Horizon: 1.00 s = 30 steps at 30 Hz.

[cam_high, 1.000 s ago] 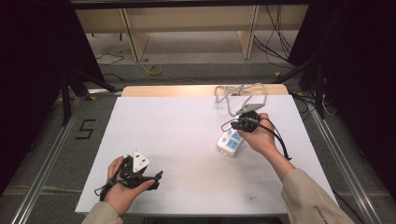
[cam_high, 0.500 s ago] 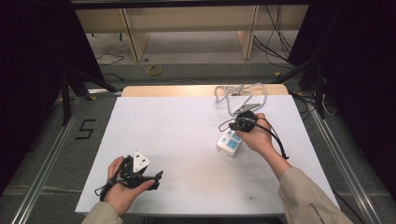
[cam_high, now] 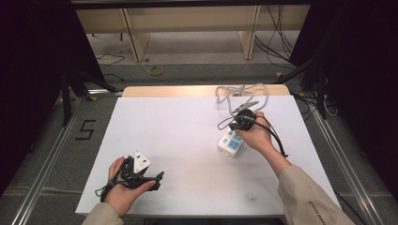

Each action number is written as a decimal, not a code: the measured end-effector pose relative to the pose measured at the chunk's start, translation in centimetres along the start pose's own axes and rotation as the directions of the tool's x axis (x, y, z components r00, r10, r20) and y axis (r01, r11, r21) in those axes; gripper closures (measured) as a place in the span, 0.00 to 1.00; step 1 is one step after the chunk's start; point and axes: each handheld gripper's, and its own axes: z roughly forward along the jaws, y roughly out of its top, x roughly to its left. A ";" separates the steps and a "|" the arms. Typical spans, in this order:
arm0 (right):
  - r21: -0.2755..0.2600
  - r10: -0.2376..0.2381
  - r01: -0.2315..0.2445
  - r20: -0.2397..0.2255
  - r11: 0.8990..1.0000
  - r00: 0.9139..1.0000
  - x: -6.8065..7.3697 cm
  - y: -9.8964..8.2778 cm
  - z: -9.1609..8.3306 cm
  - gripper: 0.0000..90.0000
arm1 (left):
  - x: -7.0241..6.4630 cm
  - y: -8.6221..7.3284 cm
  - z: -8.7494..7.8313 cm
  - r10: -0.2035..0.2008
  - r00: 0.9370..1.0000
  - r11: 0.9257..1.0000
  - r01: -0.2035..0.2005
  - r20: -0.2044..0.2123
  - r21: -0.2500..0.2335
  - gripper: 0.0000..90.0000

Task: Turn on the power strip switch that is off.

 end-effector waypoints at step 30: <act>0.116 0.011 -0.009 -0.024 0.993 1.000 -0.2 1.0 0.8 1.00 | -0.1 0.0 0.1 -0.001 1.000 1.000 0.001 0.004 -0.003 0.16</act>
